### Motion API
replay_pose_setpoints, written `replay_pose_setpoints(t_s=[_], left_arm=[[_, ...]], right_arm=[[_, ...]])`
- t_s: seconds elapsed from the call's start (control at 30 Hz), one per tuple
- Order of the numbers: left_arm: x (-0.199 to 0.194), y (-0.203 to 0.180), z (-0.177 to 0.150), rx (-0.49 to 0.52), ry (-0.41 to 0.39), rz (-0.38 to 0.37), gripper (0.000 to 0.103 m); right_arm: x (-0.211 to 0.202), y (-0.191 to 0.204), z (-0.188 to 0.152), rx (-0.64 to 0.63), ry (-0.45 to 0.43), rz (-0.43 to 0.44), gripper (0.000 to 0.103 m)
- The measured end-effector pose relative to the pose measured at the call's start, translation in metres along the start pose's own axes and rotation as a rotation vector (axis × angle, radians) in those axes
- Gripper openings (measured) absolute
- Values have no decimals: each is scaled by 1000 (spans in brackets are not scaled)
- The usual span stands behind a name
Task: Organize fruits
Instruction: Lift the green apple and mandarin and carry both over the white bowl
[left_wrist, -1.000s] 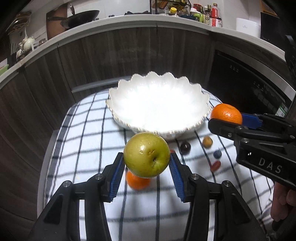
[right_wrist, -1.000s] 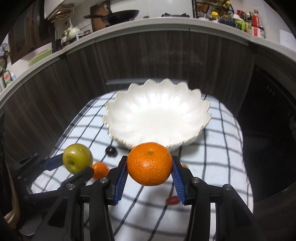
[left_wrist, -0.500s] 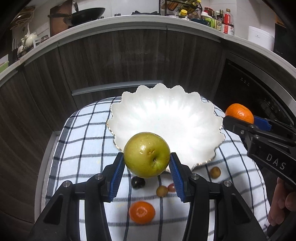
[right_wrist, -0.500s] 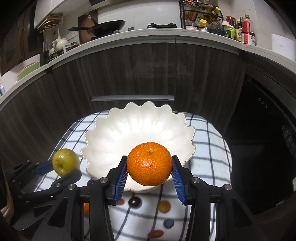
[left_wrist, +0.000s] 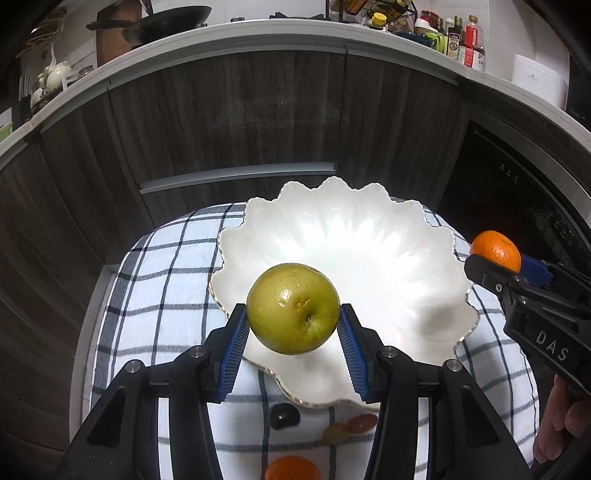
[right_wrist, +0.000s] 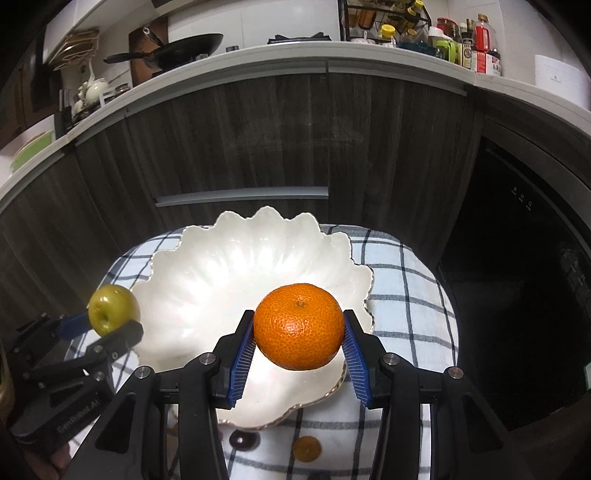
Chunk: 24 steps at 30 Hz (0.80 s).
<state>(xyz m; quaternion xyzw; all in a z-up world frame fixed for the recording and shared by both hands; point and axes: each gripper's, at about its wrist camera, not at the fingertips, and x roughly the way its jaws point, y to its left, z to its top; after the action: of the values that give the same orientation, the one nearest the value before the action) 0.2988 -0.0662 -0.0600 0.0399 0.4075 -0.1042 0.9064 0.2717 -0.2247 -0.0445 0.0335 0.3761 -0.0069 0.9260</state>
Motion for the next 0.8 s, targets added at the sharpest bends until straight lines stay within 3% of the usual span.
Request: replay_pose_setpoints(t_s=[0.43, 0.8], left_arm=[[47, 3, 9, -9, 89, 6, 48], [59, 3, 5, -9, 118, 4, 49]], right_arm=[[45, -5, 2, 17, 71, -35, 47], [62, -4, -3, 8, 120, -29, 47]])
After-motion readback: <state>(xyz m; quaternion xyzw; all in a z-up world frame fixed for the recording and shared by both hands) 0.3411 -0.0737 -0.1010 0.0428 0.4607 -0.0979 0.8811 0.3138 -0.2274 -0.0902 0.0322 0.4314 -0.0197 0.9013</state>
